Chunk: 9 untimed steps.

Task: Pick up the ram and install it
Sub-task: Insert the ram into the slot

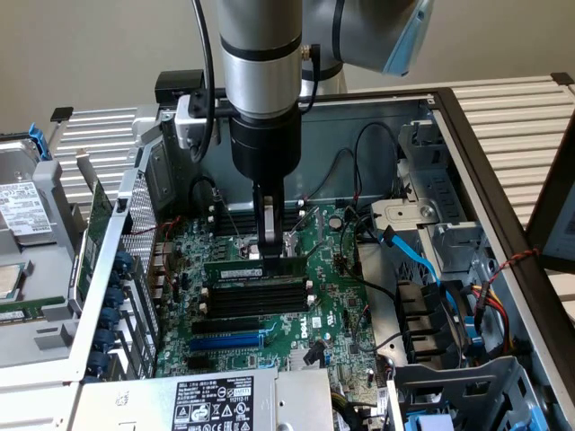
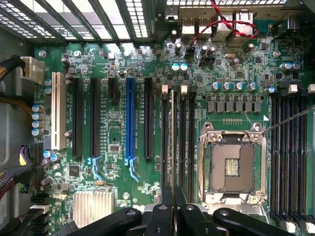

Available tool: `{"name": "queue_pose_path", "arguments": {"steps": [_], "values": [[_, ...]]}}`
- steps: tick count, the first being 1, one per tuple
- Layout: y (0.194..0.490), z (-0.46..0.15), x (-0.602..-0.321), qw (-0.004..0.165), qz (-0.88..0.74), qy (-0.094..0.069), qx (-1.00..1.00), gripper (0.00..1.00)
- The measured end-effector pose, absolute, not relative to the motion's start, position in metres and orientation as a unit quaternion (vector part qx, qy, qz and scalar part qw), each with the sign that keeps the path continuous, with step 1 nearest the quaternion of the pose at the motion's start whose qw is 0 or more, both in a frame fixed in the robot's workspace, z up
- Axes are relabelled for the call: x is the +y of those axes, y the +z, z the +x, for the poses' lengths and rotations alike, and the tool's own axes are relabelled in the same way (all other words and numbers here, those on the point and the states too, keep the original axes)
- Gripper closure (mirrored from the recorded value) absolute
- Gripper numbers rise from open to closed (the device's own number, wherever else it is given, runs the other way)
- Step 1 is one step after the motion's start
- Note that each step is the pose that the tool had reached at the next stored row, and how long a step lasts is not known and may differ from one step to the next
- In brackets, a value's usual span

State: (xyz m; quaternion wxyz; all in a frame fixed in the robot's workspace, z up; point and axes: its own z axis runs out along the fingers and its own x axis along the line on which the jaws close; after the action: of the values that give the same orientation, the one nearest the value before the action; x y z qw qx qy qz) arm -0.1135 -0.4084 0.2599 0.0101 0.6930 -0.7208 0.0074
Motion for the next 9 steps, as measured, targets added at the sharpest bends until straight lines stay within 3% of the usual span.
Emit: {"name": "queue_pose_path", "arguments": {"steps": [9], "values": [[0.2568,-0.1133,-0.4095,0.010,0.694,0.007,-0.720,0.87]]}}
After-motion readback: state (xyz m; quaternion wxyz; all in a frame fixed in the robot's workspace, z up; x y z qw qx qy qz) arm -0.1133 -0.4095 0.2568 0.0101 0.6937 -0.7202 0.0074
